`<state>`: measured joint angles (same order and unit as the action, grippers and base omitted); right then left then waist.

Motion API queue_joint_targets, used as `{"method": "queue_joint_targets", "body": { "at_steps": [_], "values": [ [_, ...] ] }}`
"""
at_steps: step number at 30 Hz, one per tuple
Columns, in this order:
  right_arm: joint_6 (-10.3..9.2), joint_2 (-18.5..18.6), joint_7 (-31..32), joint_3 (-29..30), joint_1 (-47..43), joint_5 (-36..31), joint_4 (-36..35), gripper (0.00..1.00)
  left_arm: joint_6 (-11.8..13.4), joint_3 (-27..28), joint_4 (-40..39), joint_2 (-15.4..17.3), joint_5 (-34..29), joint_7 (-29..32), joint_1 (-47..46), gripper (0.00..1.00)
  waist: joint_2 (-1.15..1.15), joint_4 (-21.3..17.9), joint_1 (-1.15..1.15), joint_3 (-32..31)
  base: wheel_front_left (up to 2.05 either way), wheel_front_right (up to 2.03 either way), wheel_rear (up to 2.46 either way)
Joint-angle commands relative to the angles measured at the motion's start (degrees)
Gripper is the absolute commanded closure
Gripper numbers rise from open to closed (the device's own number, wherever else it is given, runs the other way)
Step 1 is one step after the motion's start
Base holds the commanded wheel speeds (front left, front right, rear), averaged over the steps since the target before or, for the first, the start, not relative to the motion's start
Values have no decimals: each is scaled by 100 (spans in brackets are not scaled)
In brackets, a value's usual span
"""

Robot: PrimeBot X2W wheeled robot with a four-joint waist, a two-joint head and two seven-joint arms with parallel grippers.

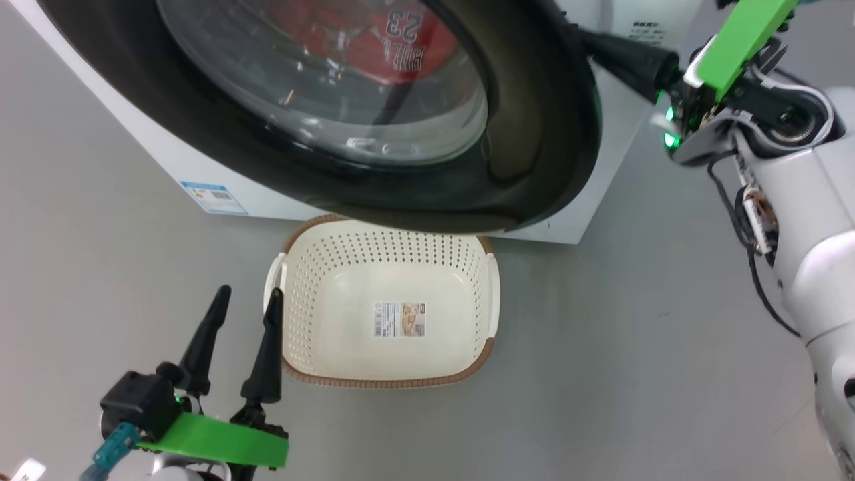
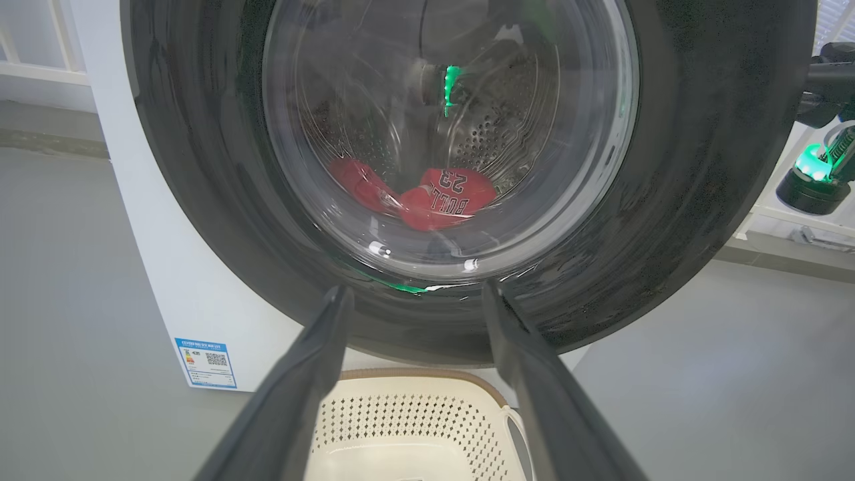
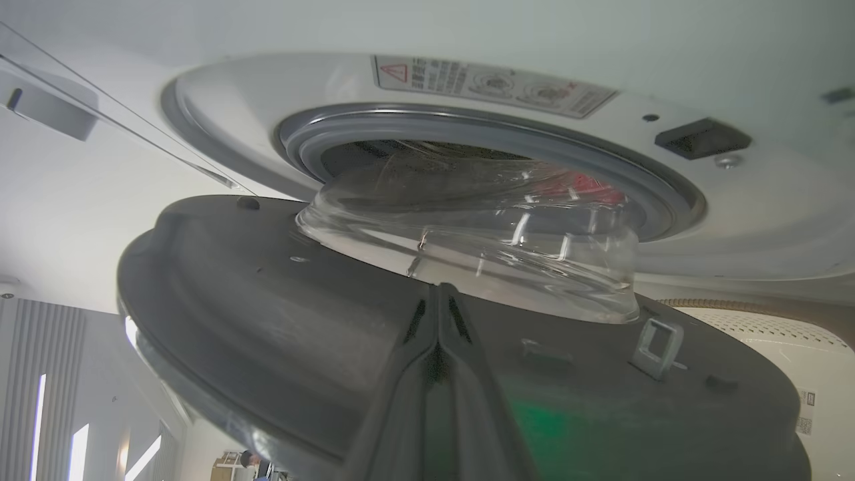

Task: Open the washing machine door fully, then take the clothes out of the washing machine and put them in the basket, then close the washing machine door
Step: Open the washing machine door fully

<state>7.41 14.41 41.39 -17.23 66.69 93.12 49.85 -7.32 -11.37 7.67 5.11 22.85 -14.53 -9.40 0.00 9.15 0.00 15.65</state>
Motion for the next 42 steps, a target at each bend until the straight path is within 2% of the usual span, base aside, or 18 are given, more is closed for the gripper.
{"method": "queue_joint_targets", "body": {
  "at_steps": [1, 18, 28, 42],
  "values": [
    [8, -158, 126, -126, -281, -14, -147, 100, -17, 154, -137, 76, -57, -47, 59, 0, 0, -48, 0, -127, 0, 0, 0],
    [8, -209, 773, -472, -1554, -32, -1079, 100, -17, 180, -197, -45, -203, -47, 568, 0, 0, -33, 0, -767, 0, 0, 0],
    [8, -255, 1034, -716, -2410, -64, -2037, 100, -17, 194, -219, -101, -325, -47, 848, 0, 0, 101, 0, -1049, 0, 0, 0],
    [8, -504, 1194, -1003, -3048, -99, -2708, 100, -17, 313, -138, -180, -438, -47, 994, 0, 0, 686, 0, -1230, 0, 0, 0]
  ]
}}
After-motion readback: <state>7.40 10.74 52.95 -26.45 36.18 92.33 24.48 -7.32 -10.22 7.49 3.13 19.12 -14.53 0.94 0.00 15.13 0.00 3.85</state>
